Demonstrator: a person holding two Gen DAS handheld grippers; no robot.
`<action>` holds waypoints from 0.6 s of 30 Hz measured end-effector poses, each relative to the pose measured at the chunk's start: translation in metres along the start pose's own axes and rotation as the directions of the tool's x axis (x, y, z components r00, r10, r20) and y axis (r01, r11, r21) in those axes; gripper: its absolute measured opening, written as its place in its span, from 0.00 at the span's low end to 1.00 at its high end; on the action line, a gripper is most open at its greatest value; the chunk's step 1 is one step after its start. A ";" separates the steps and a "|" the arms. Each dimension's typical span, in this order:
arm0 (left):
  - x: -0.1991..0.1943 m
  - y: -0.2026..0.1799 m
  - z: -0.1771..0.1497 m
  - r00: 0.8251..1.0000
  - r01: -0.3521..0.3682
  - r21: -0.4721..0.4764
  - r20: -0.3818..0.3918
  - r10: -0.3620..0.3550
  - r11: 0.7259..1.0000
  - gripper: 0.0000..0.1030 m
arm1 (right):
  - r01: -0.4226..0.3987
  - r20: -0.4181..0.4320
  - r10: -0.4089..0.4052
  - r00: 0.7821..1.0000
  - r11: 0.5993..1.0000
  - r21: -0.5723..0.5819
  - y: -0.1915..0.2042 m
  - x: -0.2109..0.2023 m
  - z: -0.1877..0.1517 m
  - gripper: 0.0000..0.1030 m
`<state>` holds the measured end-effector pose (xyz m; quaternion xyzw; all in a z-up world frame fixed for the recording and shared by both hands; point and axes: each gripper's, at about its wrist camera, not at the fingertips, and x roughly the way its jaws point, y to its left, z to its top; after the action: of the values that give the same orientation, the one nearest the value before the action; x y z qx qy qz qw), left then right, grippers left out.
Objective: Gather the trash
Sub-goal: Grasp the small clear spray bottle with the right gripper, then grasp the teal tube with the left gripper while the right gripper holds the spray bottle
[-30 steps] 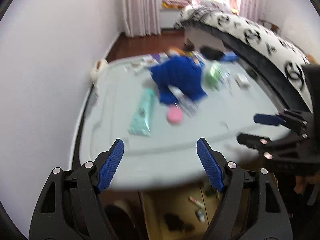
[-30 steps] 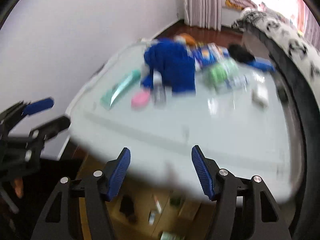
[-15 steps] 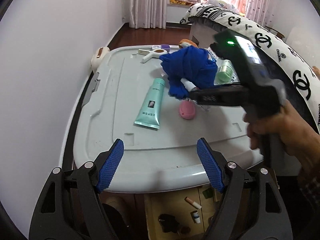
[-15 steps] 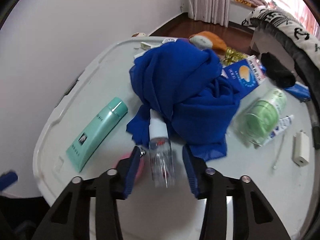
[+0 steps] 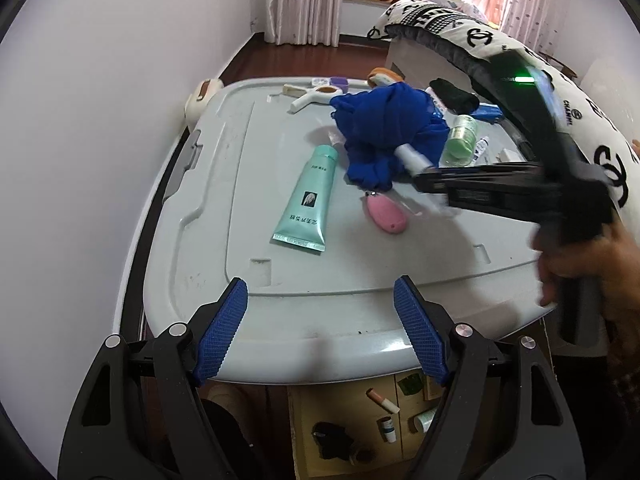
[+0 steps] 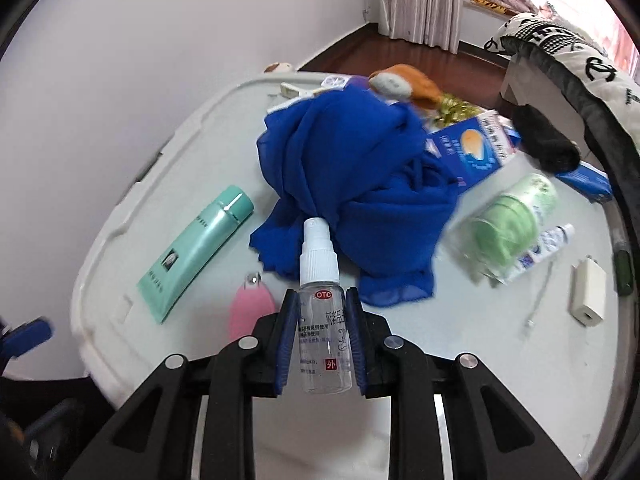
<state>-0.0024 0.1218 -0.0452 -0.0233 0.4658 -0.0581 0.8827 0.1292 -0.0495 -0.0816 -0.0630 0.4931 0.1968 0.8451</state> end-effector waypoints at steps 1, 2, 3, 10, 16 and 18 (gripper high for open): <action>0.002 0.002 0.003 1.000 0.001 -0.011 -0.005 -0.001 1.000 0.72 | -0.003 0.009 0.003 1.000 1.000 0.000 -0.002 -0.007 -0.003 0.24; 0.003 0.003 0.007 1.000 0.003 -0.015 -0.009 -0.003 1.000 0.72 | -0.005 0.019 0.005 1.000 1.000 -0.001 -0.004 -0.016 -0.005 0.24; 0.005 0.004 0.011 1.000 -0.002 -0.012 -0.011 0.002 1.000 0.72 | -0.005 0.036 0.005 0.999 1.000 -0.003 -0.006 -0.029 -0.010 0.24; 0.071 -0.001 0.051 0.994 -0.084 0.087 -0.065 0.090 0.993 0.72 | -0.019 0.149 0.019 0.989 1.000 -0.003 -0.011 -0.085 -0.027 0.24; 0.113 0.006 0.060 0.987 -0.108 0.075 -0.112 0.116 0.991 0.72 | -0.031 0.151 0.031 0.988 1.000 -0.002 -0.019 -0.084 -0.030 0.24; 0.120 0.010 0.059 0.988 -0.107 0.061 -0.109 0.113 0.992 0.72 | -0.027 0.150 0.028 0.988 1.000 -0.009 -0.019 -0.084 -0.030 0.24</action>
<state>0.1139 0.1155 -0.1112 0.0299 0.5134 -0.0234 0.8573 0.0759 -0.0988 -0.0262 -0.0444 0.4280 0.2142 0.8769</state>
